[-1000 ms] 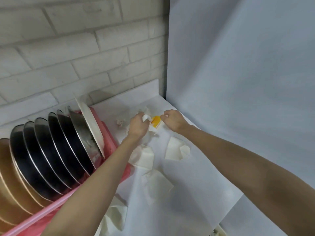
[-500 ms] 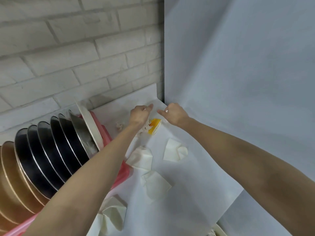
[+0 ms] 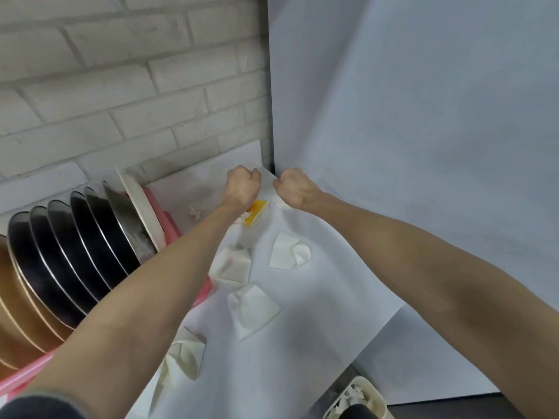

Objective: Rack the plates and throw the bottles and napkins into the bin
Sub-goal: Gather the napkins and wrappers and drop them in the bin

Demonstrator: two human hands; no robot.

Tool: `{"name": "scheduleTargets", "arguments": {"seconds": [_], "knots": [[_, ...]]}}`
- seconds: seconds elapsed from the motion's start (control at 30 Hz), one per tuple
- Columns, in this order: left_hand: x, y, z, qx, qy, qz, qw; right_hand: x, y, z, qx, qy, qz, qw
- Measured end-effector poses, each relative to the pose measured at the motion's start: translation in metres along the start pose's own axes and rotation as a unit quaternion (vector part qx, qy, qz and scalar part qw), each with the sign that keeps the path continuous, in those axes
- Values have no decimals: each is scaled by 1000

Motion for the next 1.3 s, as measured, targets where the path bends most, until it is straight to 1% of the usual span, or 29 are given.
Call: {"name": "scheduleTargets", "arguments": {"seconds": [0.2, 0.3, 0.43, 0.57, 0.77, 0.87, 1.0, 1.13, 1.23, 1.3], "knots": [[-22, 41, -15, 25, 8, -48, 998, -9, 43, 16, -16, -19, -30, 999], [-33, 75, -22, 52, 26, -54, 997, -18, 75, 22, -36, -36, -45, 998], [-41, 134, -37, 89, 55, -44, 994, -37, 134, 20, -48, -59, -74, 994], [-41, 204, -62, 132, 68, -77, 986, -55, 207, 19, -47, -82, -92, 991], [-24, 293, -97, 178, 23, -110, 978, -71, 306, 18, -35, -87, -120, 988], [-12, 323, -111, 194, 14, -105, 975, -84, 346, 10, -31, -90, -139, 986], [6, 354, -128, 219, -2, -86, 972, -107, 391, -8, -46, -130, -146, 980], [30, 374, -147, 258, -9, -58, 964, -138, 426, -34, -54, -167, -198, 964], [52, 389, -166, 279, -57, -69, 956, -166, 449, -60, -33, -160, -239, 957], [73, 399, -186, 311, -44, -64, 947, -183, 463, -82, 5, -156, -254, 955]]}}
Point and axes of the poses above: each hand's wrist, its own y-axis away from the middle knuckle, its own z-axis out of the back of the hand, x = y × z, the point moved 1 cm from there along -y, towards the middle knuckle, and after that the axes turned 11 degrees about z, right-handed, at the moved point
